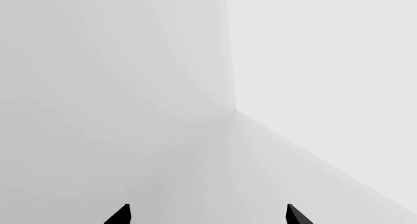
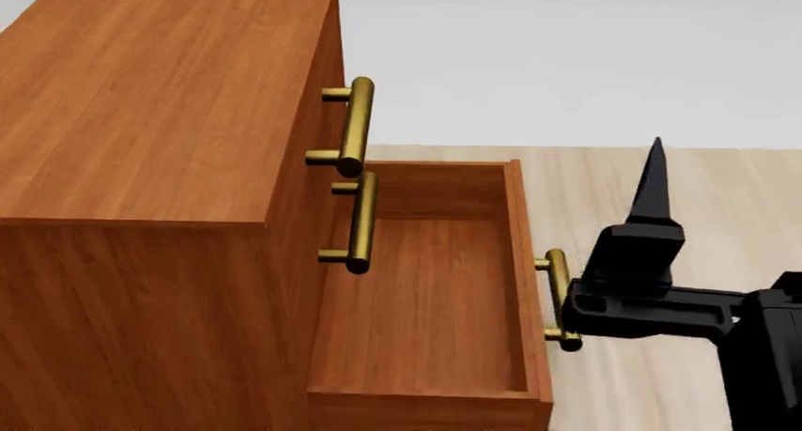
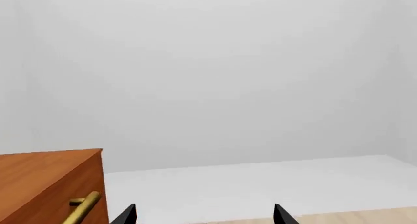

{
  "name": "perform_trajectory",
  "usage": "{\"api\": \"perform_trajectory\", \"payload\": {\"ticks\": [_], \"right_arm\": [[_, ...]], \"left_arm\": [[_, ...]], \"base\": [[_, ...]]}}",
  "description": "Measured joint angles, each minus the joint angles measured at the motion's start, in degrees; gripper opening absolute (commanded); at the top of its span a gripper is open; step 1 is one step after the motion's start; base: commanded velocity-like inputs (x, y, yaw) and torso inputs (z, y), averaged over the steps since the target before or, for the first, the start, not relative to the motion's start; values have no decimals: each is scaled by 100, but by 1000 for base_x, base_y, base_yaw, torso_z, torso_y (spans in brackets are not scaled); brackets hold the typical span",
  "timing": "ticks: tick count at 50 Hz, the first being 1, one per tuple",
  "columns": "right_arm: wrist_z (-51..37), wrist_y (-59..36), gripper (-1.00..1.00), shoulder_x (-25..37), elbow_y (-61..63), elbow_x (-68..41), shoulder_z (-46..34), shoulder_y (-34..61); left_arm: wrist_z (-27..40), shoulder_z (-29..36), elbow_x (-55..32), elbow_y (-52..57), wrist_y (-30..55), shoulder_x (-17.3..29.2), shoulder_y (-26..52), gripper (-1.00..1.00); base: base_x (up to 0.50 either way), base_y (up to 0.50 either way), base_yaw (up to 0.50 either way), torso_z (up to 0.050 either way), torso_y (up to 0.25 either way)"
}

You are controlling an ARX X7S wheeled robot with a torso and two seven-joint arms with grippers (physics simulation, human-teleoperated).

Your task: Close the bottom drawer of the cabinet and open the top drawer.

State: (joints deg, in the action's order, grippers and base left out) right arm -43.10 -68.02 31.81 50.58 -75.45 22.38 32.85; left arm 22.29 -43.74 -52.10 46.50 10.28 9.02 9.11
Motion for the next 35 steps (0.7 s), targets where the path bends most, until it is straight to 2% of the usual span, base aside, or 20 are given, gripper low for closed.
{"api": "perform_trajectory", "payload": {"ticks": [7,14,35], "right_arm": [[-399,-152,100,241,-383,-626,26,489],[-546,-255,100,378,-675,-771,-108,826],[-52,-168,100,644,-1265,321,-780,1176]], "left_arm": [[-20,47,114,-10,-41,-9,-37,100],[-42,75,163,-22,-92,-13,-69,100],[-30,132,166,-35,-203,19,-120,100]], "base": [[0,0,0,0,-242],[0,0,0,0,-250],[0,0,0,0,-232]]}}
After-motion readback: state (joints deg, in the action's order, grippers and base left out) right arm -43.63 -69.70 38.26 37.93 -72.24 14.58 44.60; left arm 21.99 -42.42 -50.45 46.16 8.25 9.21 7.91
